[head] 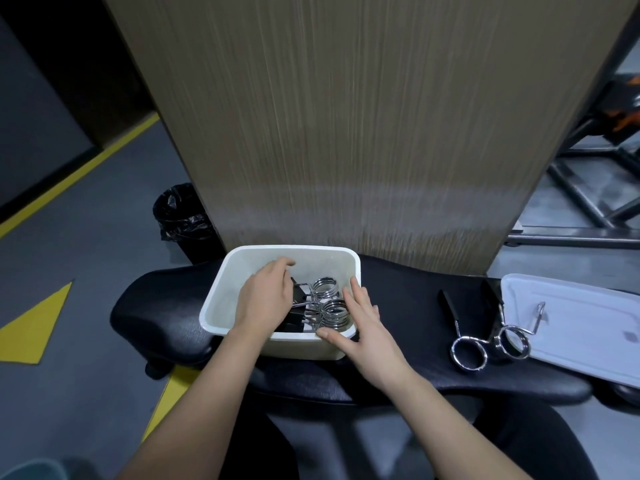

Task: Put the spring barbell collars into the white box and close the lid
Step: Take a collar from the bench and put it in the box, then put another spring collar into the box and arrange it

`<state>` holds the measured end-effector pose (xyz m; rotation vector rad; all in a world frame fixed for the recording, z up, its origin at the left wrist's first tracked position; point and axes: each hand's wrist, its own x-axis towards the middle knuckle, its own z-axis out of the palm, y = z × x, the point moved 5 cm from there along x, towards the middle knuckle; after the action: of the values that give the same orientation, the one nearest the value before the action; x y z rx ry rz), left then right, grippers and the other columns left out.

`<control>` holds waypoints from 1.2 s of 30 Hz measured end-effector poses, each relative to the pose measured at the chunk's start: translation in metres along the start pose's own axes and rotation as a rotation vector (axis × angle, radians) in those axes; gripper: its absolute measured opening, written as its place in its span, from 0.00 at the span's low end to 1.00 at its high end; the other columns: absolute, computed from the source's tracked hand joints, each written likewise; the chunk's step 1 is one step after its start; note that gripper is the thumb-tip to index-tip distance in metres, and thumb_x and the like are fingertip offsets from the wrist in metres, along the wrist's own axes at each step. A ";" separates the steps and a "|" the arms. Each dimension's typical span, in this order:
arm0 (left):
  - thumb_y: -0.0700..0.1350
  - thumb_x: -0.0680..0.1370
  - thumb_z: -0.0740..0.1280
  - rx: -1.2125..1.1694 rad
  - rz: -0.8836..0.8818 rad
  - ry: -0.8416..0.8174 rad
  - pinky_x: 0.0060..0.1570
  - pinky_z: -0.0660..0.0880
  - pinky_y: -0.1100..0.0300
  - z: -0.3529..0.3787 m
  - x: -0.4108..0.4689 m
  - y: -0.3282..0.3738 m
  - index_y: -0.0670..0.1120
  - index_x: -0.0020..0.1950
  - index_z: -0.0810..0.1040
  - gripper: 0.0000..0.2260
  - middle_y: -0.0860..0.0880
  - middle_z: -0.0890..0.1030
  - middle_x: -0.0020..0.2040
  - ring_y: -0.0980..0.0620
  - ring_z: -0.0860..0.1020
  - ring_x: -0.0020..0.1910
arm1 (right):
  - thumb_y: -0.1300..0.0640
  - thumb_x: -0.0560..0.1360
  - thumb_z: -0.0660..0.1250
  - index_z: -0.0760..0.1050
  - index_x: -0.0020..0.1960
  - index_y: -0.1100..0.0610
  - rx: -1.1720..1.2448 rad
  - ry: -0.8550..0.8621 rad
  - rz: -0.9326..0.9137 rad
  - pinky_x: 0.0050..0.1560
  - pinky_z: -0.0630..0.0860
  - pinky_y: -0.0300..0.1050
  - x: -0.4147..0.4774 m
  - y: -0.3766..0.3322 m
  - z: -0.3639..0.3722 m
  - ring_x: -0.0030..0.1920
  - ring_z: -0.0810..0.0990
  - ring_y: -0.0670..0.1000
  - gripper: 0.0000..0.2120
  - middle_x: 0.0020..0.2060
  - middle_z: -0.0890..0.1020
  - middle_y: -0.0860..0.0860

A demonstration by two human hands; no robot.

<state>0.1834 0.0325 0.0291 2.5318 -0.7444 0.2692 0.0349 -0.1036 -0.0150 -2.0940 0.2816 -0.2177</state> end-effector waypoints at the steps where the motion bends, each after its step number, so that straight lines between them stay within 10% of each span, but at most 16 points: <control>1: 0.45 0.81 0.59 -0.024 0.017 0.028 0.47 0.78 0.48 -0.005 -0.005 0.006 0.51 0.62 0.75 0.12 0.51 0.83 0.56 0.45 0.81 0.49 | 0.29 0.70 0.63 0.49 0.80 0.48 -0.003 -0.008 0.007 0.78 0.39 0.44 0.000 0.000 0.000 0.77 0.37 0.35 0.48 0.78 0.42 0.35; 7: 0.50 0.82 0.59 -0.111 0.029 -0.080 0.47 0.76 0.51 0.001 -0.046 0.040 0.54 0.63 0.73 0.10 0.54 0.82 0.56 0.48 0.80 0.52 | 0.35 0.72 0.69 0.43 0.79 0.41 0.047 -0.054 0.028 0.79 0.52 0.49 -0.006 -0.004 -0.007 0.79 0.46 0.39 0.47 0.77 0.44 0.32; 12: 0.59 0.82 0.55 -0.105 0.022 -0.194 0.49 0.76 0.50 0.009 -0.061 0.063 0.56 0.67 0.69 0.16 0.54 0.83 0.53 0.46 0.80 0.54 | 0.42 0.73 0.72 0.49 0.81 0.49 -0.064 0.084 0.022 0.73 0.51 0.31 -0.031 0.027 -0.047 0.77 0.49 0.36 0.46 0.79 0.51 0.40; 17: 0.67 0.80 0.53 -0.047 -0.001 -0.392 0.56 0.72 0.49 0.032 -0.059 0.106 0.53 0.79 0.56 0.32 0.47 0.80 0.64 0.41 0.76 0.63 | 0.53 0.76 0.68 0.72 0.66 0.58 -0.374 0.458 0.415 0.59 0.74 0.54 -0.075 0.092 -0.103 0.63 0.75 0.60 0.21 0.62 0.73 0.57; 22: 0.50 0.82 0.59 0.362 0.021 -0.373 0.47 0.74 0.50 0.051 -0.050 0.129 0.43 0.79 0.54 0.28 0.41 0.82 0.54 0.39 0.81 0.53 | 0.50 0.77 0.65 0.70 0.61 0.61 -0.505 0.246 0.664 0.55 0.75 0.55 -0.090 0.127 -0.107 0.60 0.76 0.62 0.19 0.60 0.71 0.58; 36: 0.58 0.81 0.57 0.177 0.121 -0.345 0.45 0.75 0.48 0.061 -0.050 0.115 0.49 0.79 0.54 0.30 0.41 0.83 0.49 0.37 0.80 0.49 | 0.52 0.83 0.55 0.72 0.55 0.59 -0.602 0.362 0.381 0.40 0.73 0.52 -0.060 0.106 -0.085 0.48 0.81 0.63 0.12 0.55 0.76 0.56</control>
<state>0.0810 -0.0595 0.0061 2.7406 -1.0472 -0.0702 -0.0569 -0.2084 -0.0654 -2.5215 1.0624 -0.3089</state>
